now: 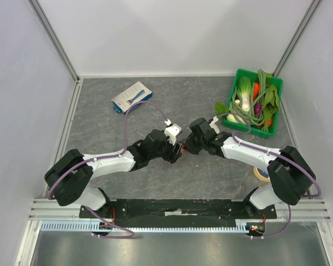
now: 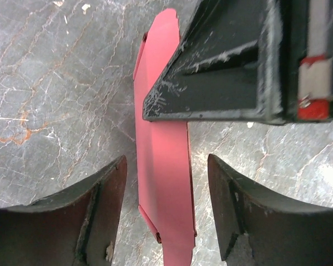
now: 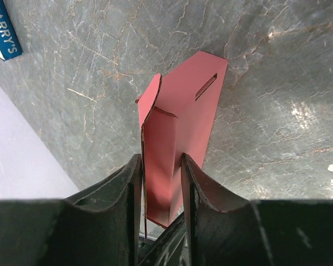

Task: Fold the paper box

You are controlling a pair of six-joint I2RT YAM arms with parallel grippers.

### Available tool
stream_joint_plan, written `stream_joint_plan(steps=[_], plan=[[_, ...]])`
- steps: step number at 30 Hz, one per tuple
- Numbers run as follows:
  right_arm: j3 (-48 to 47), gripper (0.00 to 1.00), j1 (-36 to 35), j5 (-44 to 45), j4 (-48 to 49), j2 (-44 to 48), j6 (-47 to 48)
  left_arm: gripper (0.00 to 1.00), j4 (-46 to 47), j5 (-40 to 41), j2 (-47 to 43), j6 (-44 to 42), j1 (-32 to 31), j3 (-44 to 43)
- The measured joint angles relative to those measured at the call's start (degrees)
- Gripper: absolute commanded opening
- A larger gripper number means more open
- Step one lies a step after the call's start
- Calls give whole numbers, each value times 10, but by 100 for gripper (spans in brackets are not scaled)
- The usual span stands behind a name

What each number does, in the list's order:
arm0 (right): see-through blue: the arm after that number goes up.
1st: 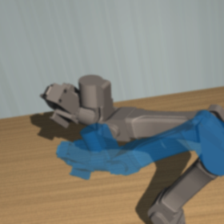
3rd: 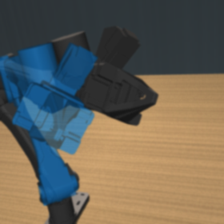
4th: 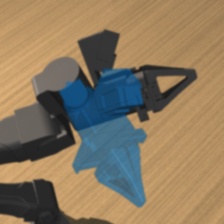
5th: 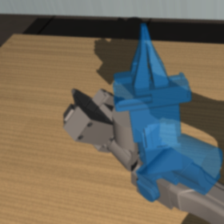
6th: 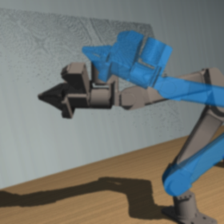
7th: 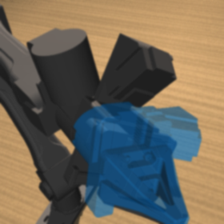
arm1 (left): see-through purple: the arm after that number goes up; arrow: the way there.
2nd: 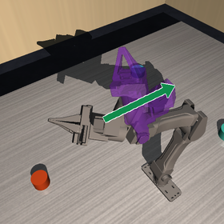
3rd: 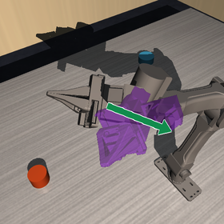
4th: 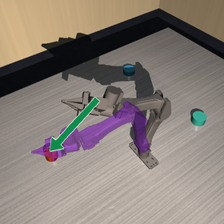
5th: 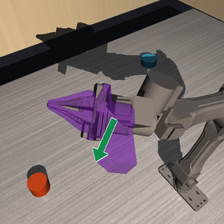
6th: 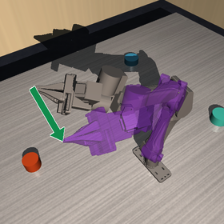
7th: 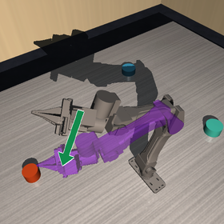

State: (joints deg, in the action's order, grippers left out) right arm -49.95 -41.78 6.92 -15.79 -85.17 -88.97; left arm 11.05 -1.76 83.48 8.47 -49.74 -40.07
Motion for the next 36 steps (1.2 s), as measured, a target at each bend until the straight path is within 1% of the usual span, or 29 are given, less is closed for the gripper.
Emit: stream_joint_plan(steps=[1, 3, 4, 6, 7, 9, 10, 12, 13, 14, 16, 18, 20, 22, 23, 25, 27, 30, 31, 32, 33, 34, 36], plan=[[5, 27, 0, -4, 5, 2, -7, 75, 6, 0, 2, -3, 0, 6], [13, 27, 2, -9, 14, 6, -17, 75, 17, -3, 6, -9, 0, 17], [17, 28, 3, -11, 17, 9, -23, 67, 21, -4, 8, -11, 0, 21], [19, 30, 5, -16, 20, 10, -30, 55, 31, -4, 12, -14, 0, 25], [20, 36, 6, -19, 20, 11, -33, 46, 35, -4, 14, -16, 0, 26], [22, 45, 10, -24, 21, 12, -35, 40, 45, -3, 20, -21, 0, 26], [23, 53, 12, -26, 21, 14, -34, 38, 49, -3, 23, -22, 0, 27], [31, 63, 21, -31, 23, 24, -24, 37, 63, -3, 23, -23, -1, 31], [37, 74, 27, -30, 24, 33, -8, 36, 70, -2, 23, -23, -2, 35], [47, 88, 35, -30, 24, 47, 17, 36, 78, -2, 22, -23, -2, 40], [58, 98, 54, -28, 21, 78, 76, 36, 88, 0, 18, -23, -1, 47], [58, 98, 73, -30, 21, 110, 188, 36, 86, 1, 14, -23, -1, 49], [56, 98, 88, -42, 22, 139, 309, 40, 86, -4, 9, -23, 1, 55], [40, 98, 98, -72, 12, 160, 456, 40, 87, -14, -1, -24, 2, 64], [31, 98, 101, -89, 11, 164, 513, 40, 89, -18, -5, -26, 2, 70], [26, 98, 104, -133, 26, 176, 611, 40, 99, -30, -11, -40, 2, 82], [43, 96, 107, -188, 53, 198, 682, 40, 113, -44, -11, -63, 2, 97], [90, 84, 108, -254, 111, 227, 746, 39, 118, -48, -11, -101, 2, 115], [101, 69, 108, -268, 123, 226, 760, 39, 118, -47, -11, -113, 2, 119], [104, 60, 109, -278, 130, 217, 769, 39, 118, -49, -11, -125, 2, 120], [105, 54, 111, -282, 133, 207, 777, 39, 119, -49, -11, -132, 2, 120], [103, 52, 112, -283, 133, 192, 783, 38, 119, -50, -11, -141, 2, 120], [92, 51, 113, -276, 115, 159, 796, 36, 119, -50, -11, -154, 2, 120]])
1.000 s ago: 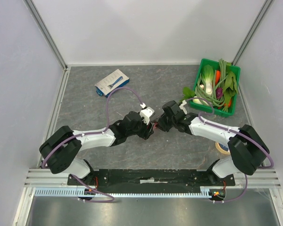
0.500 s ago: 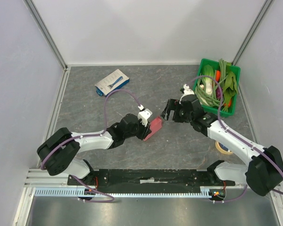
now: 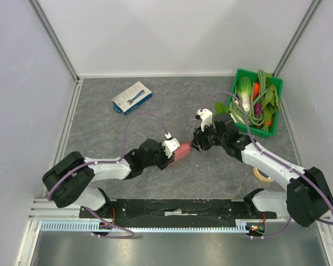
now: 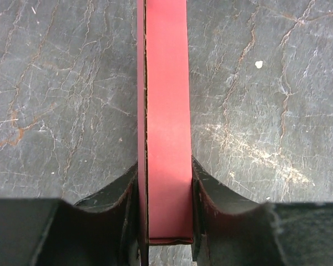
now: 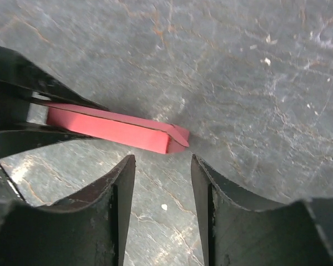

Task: Fold the paper box

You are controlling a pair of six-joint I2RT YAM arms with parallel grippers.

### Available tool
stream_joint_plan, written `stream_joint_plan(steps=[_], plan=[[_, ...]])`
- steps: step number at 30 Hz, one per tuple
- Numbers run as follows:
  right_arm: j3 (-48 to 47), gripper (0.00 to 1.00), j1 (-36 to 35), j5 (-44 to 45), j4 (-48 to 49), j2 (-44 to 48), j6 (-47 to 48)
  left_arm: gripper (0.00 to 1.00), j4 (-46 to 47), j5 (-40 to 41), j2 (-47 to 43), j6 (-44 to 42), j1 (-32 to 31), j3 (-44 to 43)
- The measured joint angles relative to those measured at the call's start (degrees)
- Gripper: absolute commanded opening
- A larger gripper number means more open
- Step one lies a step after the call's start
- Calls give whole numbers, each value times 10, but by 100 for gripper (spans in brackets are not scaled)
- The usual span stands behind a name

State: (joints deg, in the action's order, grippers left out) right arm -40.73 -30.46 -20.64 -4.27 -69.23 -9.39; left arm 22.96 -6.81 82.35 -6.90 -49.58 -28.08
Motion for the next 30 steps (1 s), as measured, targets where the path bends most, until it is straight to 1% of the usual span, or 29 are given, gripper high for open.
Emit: stream_joint_plan(steps=[2, 5, 14, 18, 22, 26, 30], plan=[[-18, 51, 0, 9, -35, -24, 13, 36, 2, -3, 0, -9, 0, 1], [-36, 52, -1, 19, -70, -30, 39, 35, 4, -8, -3, -18, 0, 5], [-52, 54, -8, 27, -78, -44, 112, 35, 14, -20, -23, -26, 0, 14], [-52, 49, -9, 22, -72, -50, 128, 35, 14, -24, -23, -26, 0, 15], [-55, 40, -9, 19, -66, -61, 137, 34, 14, -25, -23, -26, 0, 15], [-55, 39, -9, 10, -65, -66, 139, 34, 14, -26, -23, -26, 0, 15], [-55, 40, -9, 5, -64, -66, 141, 33, 14, -26, -23, -26, 0, 15]])
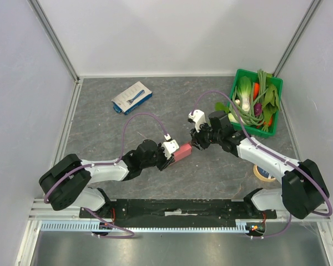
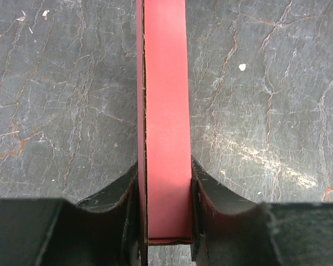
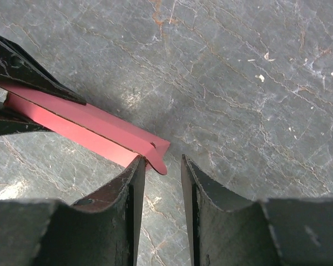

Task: Fold the paper box

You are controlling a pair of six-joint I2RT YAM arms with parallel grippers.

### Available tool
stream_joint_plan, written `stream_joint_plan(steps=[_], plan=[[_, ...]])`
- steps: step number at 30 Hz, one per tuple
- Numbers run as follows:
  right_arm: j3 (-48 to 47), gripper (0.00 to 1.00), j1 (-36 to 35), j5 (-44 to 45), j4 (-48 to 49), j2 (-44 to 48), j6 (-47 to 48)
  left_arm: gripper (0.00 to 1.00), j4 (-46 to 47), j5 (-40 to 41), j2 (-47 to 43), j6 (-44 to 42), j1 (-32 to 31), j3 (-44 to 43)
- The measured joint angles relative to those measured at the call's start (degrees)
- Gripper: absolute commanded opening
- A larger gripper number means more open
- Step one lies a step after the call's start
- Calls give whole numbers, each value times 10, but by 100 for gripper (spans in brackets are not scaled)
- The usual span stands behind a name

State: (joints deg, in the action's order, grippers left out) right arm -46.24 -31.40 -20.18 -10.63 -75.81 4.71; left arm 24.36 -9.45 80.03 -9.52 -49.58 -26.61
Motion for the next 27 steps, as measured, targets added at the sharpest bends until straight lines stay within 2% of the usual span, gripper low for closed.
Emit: stream_joint_plan(steps=[3, 5, 6, 7, 9, 10, 18, 27], plan=[[-1, 37, 0, -9, 4, -1, 1, 33, 0, -2, 0, 0, 0, 0], [-4, 30, 0, -13, 5, -3, 2, 33, 0, -2, 0, 0, 0, 0], [-6, 26, 0, -18, 7, -5, 2, 33, 0, -2, 0, 0, 0, 0], [-7, 17, 0, -20, 7, -6, 3, 33, 0, -1, 0, 0, 0, 0], [-7, 11, -1, -27, 7, -9, 3, 32, 0, -1, 1, 0, 0, 0], [-7, 0, -1, -30, 7, -9, 3, 32, 0, 0, 1, 0, 0, 0], [-18, 0, -14, -9, -6, -16, -37, 30, -2, 4, 3, 0, 1, 0], [-22, 0, -89, 179, -8, -26, -194, 30, -10, 14, 19, 0, 1, -7]])
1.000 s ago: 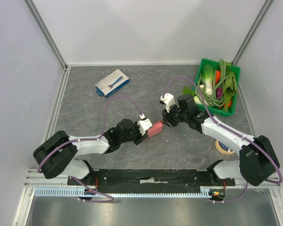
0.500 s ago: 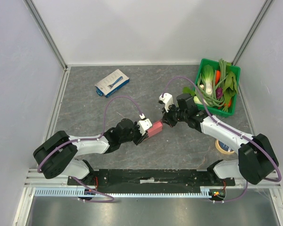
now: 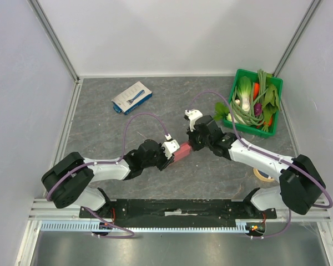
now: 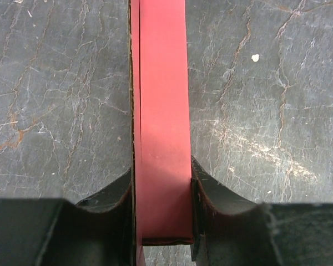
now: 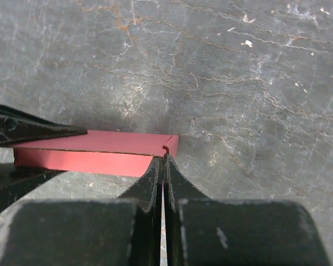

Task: Fold the paper box

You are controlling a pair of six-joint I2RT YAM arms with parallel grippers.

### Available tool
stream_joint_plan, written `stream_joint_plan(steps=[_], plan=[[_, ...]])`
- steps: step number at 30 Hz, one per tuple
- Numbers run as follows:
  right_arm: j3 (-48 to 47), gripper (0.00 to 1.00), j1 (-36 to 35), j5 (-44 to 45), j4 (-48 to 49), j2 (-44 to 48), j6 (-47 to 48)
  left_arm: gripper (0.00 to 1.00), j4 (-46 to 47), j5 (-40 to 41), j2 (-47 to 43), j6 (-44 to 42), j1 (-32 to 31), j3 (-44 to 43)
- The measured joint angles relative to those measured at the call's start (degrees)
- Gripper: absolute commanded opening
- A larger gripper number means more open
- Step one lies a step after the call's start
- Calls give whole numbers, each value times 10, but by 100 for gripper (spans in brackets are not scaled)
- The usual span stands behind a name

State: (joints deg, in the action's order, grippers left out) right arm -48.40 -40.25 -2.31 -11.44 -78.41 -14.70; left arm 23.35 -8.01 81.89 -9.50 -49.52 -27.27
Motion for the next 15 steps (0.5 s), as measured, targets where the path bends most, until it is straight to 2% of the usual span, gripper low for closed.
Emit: stream_joint_plan(steps=[8, 15], plan=[[44, 0, -44, 114, 59, 19, -99, 29, -2, 5, 1, 0, 0, -2], [154, 0, -73, 160, 184, 82, -64, 29, -2, -2, 3, -1, -2, -3]])
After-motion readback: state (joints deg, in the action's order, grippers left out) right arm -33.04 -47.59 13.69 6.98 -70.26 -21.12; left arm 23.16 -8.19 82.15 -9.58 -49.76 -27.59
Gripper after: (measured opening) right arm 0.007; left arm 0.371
